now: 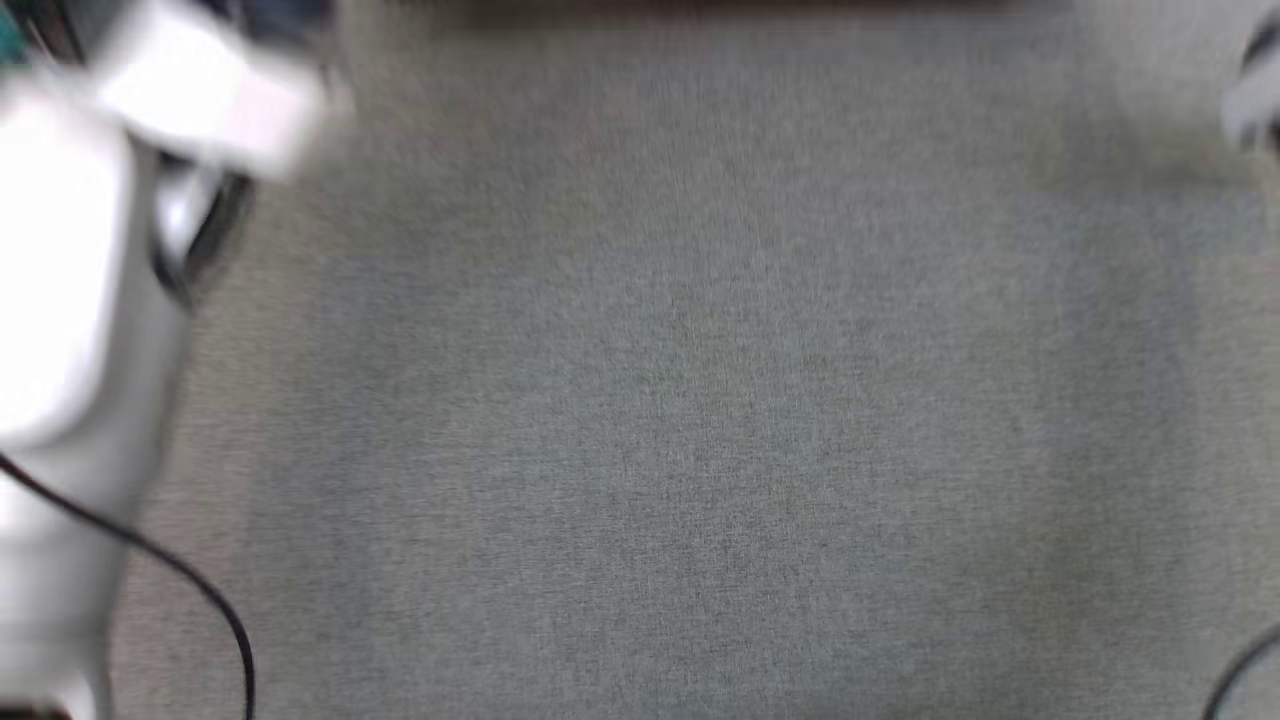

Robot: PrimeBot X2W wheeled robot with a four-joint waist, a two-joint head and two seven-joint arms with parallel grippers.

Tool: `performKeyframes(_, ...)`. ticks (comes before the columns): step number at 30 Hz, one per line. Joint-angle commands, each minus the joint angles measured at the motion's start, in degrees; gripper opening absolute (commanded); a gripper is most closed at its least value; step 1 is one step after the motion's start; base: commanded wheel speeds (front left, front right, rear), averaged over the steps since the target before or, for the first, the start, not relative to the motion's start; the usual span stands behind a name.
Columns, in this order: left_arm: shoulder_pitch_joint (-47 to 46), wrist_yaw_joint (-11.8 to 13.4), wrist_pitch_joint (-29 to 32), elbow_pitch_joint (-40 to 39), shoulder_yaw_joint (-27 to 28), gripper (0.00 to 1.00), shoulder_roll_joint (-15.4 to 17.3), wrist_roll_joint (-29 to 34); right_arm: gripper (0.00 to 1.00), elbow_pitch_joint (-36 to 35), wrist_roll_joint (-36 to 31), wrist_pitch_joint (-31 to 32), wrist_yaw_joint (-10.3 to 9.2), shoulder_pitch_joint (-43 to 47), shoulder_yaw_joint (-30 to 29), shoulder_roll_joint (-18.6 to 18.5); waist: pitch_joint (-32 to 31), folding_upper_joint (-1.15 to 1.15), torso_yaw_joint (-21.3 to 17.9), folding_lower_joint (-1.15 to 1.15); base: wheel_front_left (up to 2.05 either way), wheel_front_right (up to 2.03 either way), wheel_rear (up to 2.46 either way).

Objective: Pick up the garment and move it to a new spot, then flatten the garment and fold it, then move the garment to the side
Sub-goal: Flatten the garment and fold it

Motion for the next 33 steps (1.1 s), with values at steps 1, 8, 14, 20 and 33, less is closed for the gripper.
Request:
performKeyframes(1,2.7,-0.4,0.0,-0.5,0.4,0.0,0.0,-1.0,0.0,-0.7,0.8,-0.2,-0.03,2.8,0.3,-0.9,-4.3,0.0,1.3,-0.01,0.0,0.0,0.0)
performKeyframes(8,28.3,-0.5,-0.1,-2.3,-0.1,0.0,2.1,-6.9,0.0,-6.3,4.4,-0.2,-0.03,23.0,5.7,-3.5,-13.3,0.0,1.5,-0.01,0.0,0.0,0.0)
performKeyframes(14,47.1,2.5,-0.1,-6.1,1.2,0.0,1.2,-11.3,0.0,-9.3,5.5,-0.2,-0.03,34.5,5.3,-3.8,-19.5,0.0,1.7,-0.01,0.0,0.0,0.0)
performKeyframes(20,59.4,3.8,-0.1,-7.4,3.4,0.0,0.0,-13.1,0.0,-10.7,5.1,-0.2,-0.04,44.0,2.4,-3.4,-23.7,0.0,2.7,-0.01,0.0,0.0,0.0)
performKeyframes(33,74.2,1.5,-0.1,-11.5,5.6,0.0,-0.5,-15.7,0.0,-17.9,2.5,-0.2,-0.09,60.6,-1.5,-2.1,-27.8,0.0,2.1,-0.01,0.0,0.0,0.0)
